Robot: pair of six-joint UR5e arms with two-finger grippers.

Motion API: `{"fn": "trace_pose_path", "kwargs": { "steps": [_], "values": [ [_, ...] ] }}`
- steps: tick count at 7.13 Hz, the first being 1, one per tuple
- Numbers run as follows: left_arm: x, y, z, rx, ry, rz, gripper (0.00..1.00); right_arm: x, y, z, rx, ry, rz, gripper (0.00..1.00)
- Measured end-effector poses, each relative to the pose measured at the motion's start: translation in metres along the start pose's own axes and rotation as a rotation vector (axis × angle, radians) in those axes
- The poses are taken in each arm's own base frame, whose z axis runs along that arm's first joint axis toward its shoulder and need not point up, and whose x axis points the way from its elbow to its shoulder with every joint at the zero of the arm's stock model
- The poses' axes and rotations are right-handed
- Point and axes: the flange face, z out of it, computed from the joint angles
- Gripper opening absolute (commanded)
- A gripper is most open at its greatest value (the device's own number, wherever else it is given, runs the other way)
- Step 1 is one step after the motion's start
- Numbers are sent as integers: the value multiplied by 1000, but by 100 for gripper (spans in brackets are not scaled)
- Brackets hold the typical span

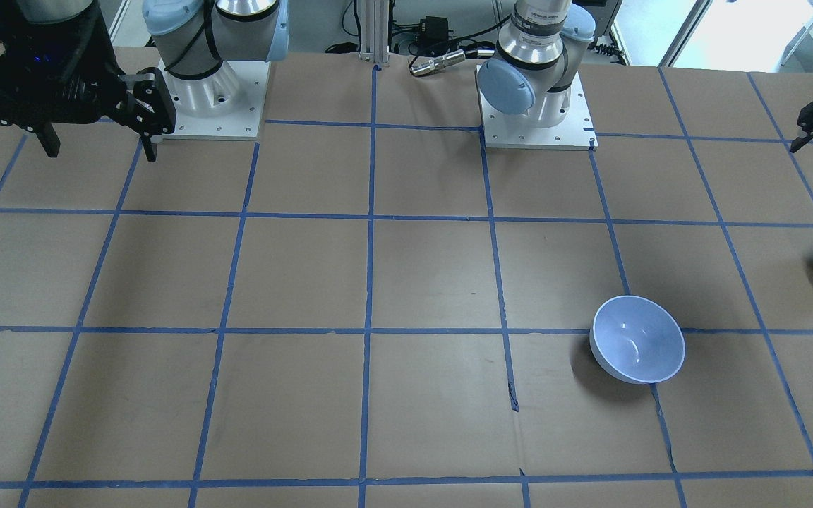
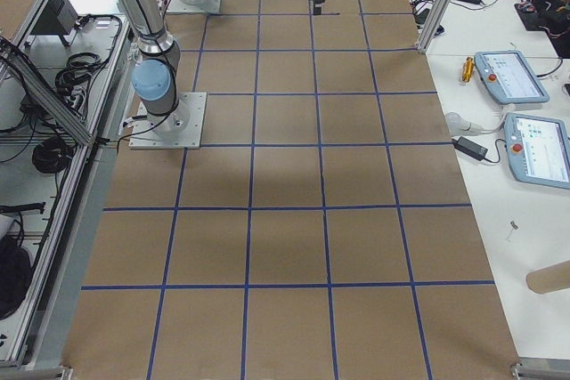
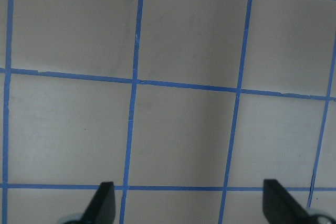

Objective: Stack green bowl on blue bowl
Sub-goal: 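Move the left gripper away from the blue bowl toward the green bowl, then lower the left gripper over the pale green bowl's rim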

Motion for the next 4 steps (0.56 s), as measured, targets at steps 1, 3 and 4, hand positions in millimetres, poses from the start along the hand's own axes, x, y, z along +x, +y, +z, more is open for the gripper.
{"fn": "trace_pose_path", "kwargs": {
  "steps": [1,3,4],
  "values": [
    [-24,27,21,4,-8,65,100,0,0,0,0,0,0,100],
    [-67,77,63,1,-30,261,100,0,0,0,0,0,0,100],
    [-85,101,81,-3,-38,355,100,0,0,0,0,0,0,100]
  ]
}}
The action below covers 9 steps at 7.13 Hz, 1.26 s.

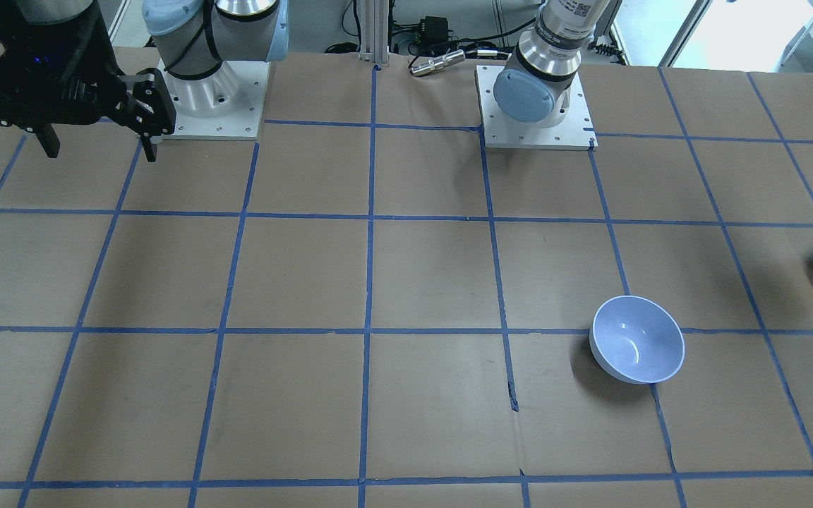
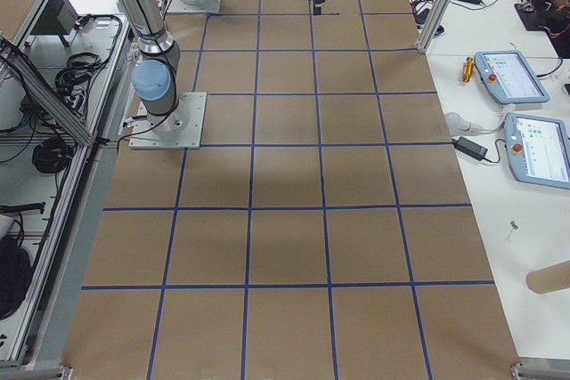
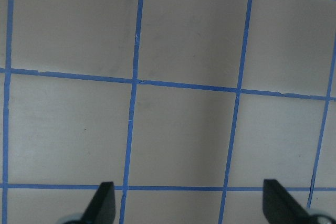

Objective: Stack green bowl on blue bowl
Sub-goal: 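Lower the left gripper over the pale green bowl's rim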

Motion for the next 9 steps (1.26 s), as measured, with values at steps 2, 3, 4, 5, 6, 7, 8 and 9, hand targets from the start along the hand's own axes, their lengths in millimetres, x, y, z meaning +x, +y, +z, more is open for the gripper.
{"fn": "trace_pose_path", "kwargs": {
  "steps": [2,3,4,5,6,7,8,9],
  "values": [
    [-18,45,38,-16,-33,107,100,0,0,0,0,0,0,100],
    [-27,56,54,-18,-49,168,100,0,0,0,0,0,0,100],
    [-36,61,70,-13,-68,234,100,0,0,0,0,0,1,100],
    [-43,64,83,-9,-83,268,100,0,0,0,0,0,0,100],
    [-49,67,96,-2,-84,282,100,0,0,0,0,0,0,100],
    [-54,68,106,9,-83,297,100,0,0,0,0,0,-1,100],
    [-60,70,116,25,-84,320,100,0,0,0,0,0,-1,100],
    [-67,72,125,34,-87,338,100,0,0,0,0,0,-1,100]
  ]
}}
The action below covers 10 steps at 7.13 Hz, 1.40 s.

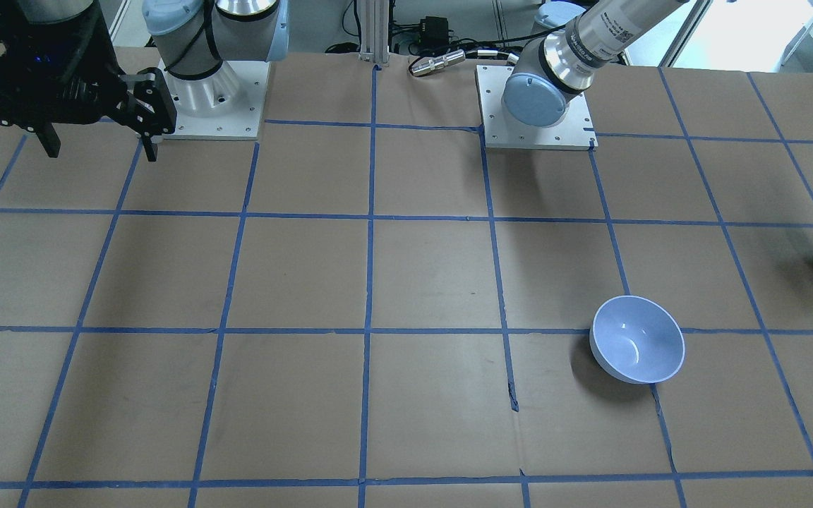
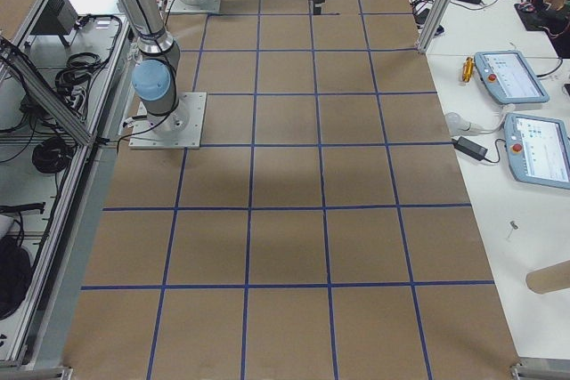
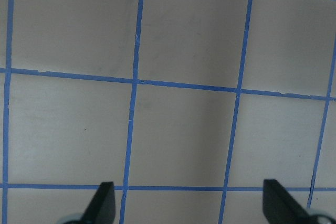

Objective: Stack green bowl on blue bowl
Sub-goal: 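Lower the left gripper over the pale green bowl's rim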

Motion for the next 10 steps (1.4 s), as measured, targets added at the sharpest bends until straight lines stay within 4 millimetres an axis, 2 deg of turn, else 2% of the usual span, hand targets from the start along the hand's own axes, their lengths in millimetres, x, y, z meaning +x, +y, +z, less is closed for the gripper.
{"fn": "trace_pose_path", "kwargs": {
  "steps": [4,5,8,10],
  "values": [
    [-8,12,35,-10,-3,25,100,0,0,0,0,0,0,100],
    [-7,12,37,-14,3,26,100,0,0,0,0,0,0,100],
    [-5,12,21,-36,10,4,100,0,0,0,0,0,1,100],
    [-5,12,28,-25,17,-3,100,0,0,0,0,0,1,100]
  ]
}}
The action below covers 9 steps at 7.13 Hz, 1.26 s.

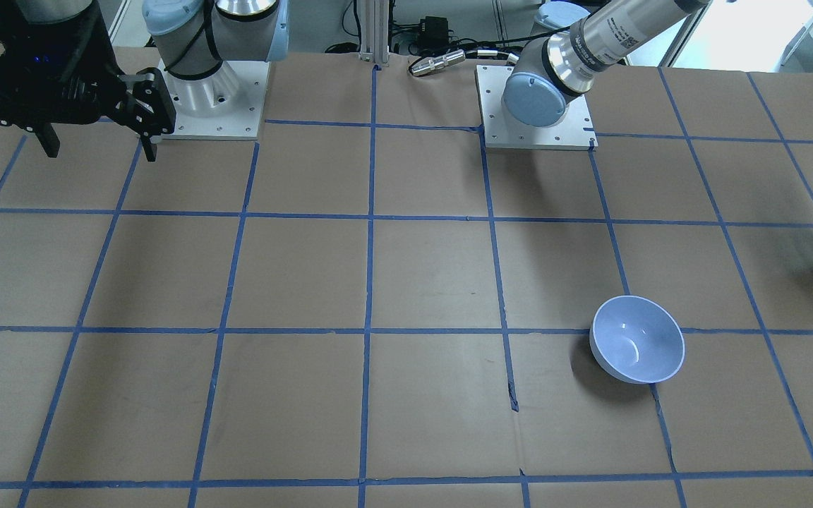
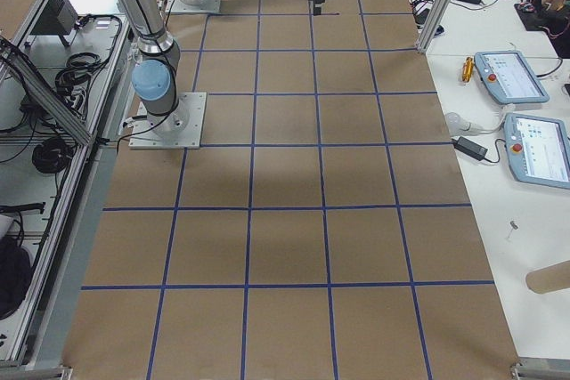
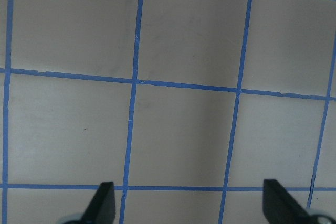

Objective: Stack green bowl on blue bowl
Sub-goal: 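Close the left gripper on the green bowl's rim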

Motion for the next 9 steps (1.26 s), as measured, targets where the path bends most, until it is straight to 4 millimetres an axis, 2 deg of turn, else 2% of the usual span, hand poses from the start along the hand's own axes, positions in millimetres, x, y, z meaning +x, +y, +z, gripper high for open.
{"fn": "trace_pose_path", "kwargs": {
  "steps": [2,3,4,5,6,7,8,9],
  "values": [
    [0,0,6,5,6,0,87,-1,0,0,0,0,-1,100],
    [0,0,7,5,6,0,86,-1,0,0,0,0,-1,100],
    [0,1,7,4,6,0,78,-1,0,0,0,0,-1,100],
    [0,1,7,4,6,1,62,-1,0,0,0,0,-1,100],
    [0,1,8,1,9,1,40,-1,0,0,0,0,-1,100],
    [1,2,9,-6,17,3,5,-1,0,0,0,0,-1,100],
    [1,3,9,-16,20,3,0,0,0,0,0,0,-1,100],
    [1,5,9,-33,21,3,0,0,0,0,0,0,-1,100]
  ]
}}
